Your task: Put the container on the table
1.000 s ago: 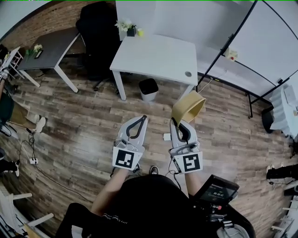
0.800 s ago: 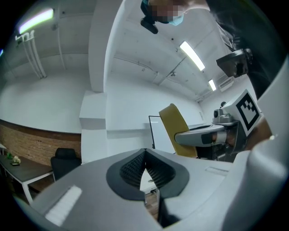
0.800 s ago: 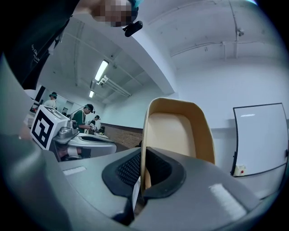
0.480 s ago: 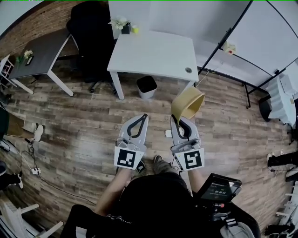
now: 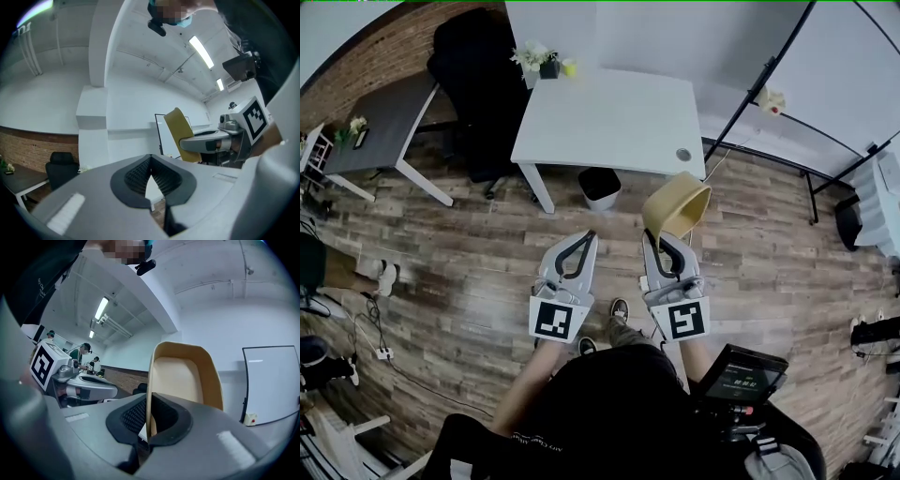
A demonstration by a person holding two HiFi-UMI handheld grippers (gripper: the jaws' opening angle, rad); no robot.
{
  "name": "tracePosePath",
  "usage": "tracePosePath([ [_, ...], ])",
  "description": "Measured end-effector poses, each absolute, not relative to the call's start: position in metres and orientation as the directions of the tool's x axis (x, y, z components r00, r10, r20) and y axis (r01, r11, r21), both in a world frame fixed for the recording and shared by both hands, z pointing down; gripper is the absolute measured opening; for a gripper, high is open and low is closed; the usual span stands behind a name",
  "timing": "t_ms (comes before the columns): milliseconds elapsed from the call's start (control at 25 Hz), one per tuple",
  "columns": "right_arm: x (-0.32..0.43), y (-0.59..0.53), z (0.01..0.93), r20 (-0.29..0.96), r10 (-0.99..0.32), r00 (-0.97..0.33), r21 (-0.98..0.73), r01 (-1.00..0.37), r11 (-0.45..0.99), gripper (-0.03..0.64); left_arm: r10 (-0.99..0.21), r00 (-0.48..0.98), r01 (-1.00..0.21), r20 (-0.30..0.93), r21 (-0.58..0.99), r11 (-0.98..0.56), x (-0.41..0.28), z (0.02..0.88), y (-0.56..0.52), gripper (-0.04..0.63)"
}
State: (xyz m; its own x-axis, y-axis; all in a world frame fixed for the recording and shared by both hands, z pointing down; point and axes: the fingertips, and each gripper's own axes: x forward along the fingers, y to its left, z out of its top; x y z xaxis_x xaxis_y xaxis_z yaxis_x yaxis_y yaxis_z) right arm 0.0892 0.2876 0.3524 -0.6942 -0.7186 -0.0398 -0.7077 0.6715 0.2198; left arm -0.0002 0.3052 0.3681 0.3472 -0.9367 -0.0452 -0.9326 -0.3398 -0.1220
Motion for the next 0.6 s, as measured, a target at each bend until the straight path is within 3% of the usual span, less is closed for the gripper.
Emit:
tracePosePath([
  [600, 0.102, 0.153, 0.364, -0.006, -0.674, -0.739, 0.2, -0.661, 0.723, 0.015, -0.961, 0.276, -0.951, -0.001, -0.144, -0.273, 0.007, 0.369, 0.182, 0.002],
])
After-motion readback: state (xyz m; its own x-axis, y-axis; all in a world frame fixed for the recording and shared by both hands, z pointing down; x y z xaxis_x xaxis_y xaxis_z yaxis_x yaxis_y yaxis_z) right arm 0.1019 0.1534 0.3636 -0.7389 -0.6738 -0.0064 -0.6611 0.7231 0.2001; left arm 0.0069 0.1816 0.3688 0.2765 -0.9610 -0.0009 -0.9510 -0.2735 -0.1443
